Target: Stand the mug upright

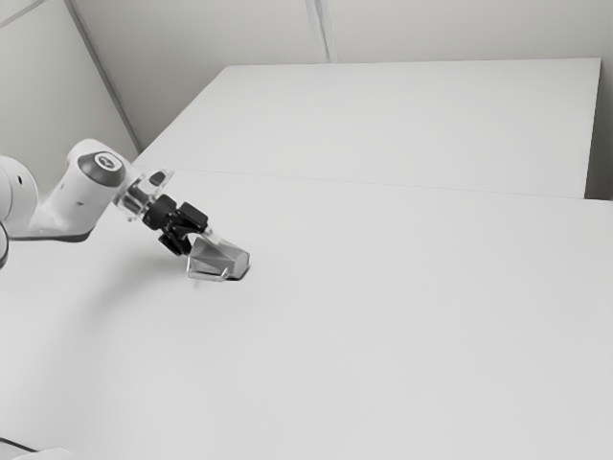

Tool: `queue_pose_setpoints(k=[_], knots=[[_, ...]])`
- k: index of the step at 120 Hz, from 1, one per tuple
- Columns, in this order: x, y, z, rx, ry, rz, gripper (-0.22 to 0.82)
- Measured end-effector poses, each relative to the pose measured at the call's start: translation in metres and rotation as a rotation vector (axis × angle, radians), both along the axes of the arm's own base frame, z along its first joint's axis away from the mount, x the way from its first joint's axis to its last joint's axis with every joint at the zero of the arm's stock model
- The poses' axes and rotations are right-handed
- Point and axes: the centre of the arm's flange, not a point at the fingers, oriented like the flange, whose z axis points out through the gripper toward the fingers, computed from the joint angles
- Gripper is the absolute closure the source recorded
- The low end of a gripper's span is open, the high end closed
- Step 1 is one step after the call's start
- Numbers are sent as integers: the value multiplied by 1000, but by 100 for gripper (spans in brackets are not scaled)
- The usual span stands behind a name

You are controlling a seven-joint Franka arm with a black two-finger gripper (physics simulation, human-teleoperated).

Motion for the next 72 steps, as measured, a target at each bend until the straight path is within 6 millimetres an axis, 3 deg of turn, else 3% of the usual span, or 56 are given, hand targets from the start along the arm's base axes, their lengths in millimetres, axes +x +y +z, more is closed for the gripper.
queue_pose_setpoints(k=[36,72], knots=[[-1,-7,9,-12,-17,6,41],[6,-25,21,-22,-45,-10,62]])
